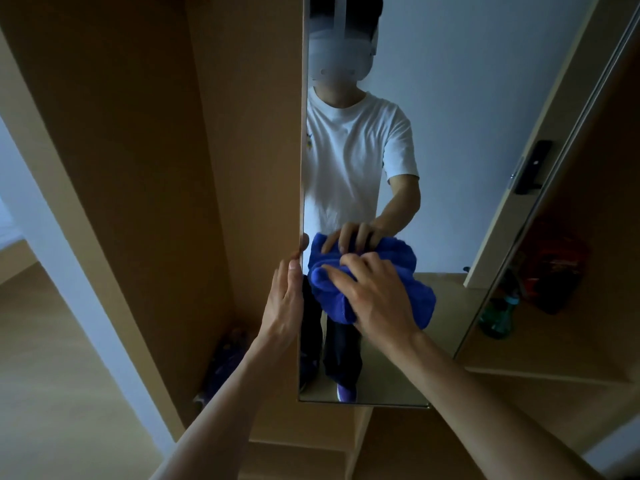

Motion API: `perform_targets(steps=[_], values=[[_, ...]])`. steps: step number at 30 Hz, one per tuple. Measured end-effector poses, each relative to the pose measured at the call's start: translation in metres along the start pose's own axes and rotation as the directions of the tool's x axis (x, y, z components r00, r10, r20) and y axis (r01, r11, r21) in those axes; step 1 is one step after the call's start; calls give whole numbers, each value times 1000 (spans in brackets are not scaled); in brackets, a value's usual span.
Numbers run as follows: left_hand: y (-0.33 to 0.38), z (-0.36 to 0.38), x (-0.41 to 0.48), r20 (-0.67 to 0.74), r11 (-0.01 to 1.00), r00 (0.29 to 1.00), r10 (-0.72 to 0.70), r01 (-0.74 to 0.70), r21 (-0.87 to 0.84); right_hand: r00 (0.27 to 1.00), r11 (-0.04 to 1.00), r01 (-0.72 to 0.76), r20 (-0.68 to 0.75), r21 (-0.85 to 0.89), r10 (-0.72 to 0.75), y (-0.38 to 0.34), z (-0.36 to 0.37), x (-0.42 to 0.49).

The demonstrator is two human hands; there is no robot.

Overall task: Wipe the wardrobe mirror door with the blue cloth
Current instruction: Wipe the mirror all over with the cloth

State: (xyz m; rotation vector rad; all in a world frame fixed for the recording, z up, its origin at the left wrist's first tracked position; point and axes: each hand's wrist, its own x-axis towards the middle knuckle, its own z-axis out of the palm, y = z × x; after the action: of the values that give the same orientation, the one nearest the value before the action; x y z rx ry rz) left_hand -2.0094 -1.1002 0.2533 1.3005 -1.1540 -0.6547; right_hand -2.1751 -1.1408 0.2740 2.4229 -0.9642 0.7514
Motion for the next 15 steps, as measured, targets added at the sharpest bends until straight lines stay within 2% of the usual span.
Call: perform_targets(steps=[3,5,12,15], values=[[-3,1,-2,0,999,999,-35,35,-13,992,1000,-5,125,-10,7,-10,19,-23],[-2,0,-3,11,994,997,-82,83,-66,988,1000,-15,153,-24,18,-12,24,-28],[-1,-2,-5,-10,980,990,-140,137,-141,999,998,-38,-9,43,39,-15,-2,8],[-4,-4,-6,23,978,990,-139,141,-154,995,997,-44,-90,68,50,-20,-13,27]])
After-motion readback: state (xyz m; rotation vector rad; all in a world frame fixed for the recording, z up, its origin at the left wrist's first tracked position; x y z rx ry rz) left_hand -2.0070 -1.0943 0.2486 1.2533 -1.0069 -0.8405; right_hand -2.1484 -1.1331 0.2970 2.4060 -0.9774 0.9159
